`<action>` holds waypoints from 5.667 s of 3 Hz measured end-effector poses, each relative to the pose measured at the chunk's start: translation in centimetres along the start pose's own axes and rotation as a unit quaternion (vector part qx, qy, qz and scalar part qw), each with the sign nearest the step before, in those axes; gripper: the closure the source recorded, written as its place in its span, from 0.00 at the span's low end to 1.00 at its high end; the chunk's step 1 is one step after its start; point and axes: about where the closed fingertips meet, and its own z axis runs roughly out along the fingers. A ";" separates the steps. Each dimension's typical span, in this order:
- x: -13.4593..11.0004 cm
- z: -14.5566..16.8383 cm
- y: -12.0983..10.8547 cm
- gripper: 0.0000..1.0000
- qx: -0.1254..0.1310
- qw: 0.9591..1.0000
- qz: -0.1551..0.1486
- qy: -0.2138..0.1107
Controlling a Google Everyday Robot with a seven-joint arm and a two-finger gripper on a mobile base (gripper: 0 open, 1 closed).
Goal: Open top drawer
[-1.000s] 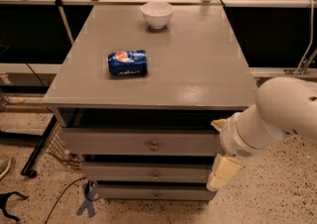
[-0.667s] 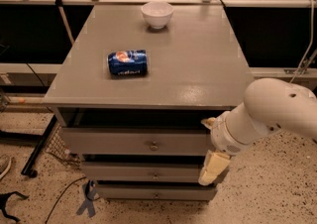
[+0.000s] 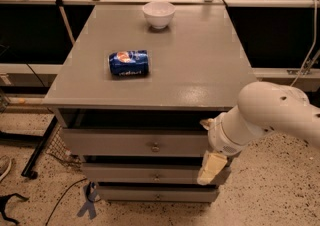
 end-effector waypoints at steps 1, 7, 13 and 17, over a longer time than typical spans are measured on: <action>0.5 1.9 -1.9 0.00 0.019 1.000 -0.007 0.010; 1.4 2.2 -0.1 1.00 0.006 0.999 -0.001 -0.035; 3.3 2.1 8.3 1.00 -0.022 0.999 0.026 -0.031; 3.5 1.2 10.2 0.79 -0.021 0.999 0.039 -0.030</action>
Offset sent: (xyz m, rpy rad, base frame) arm 0.0508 -0.0041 -0.0393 -0.0404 -0.0643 -0.0120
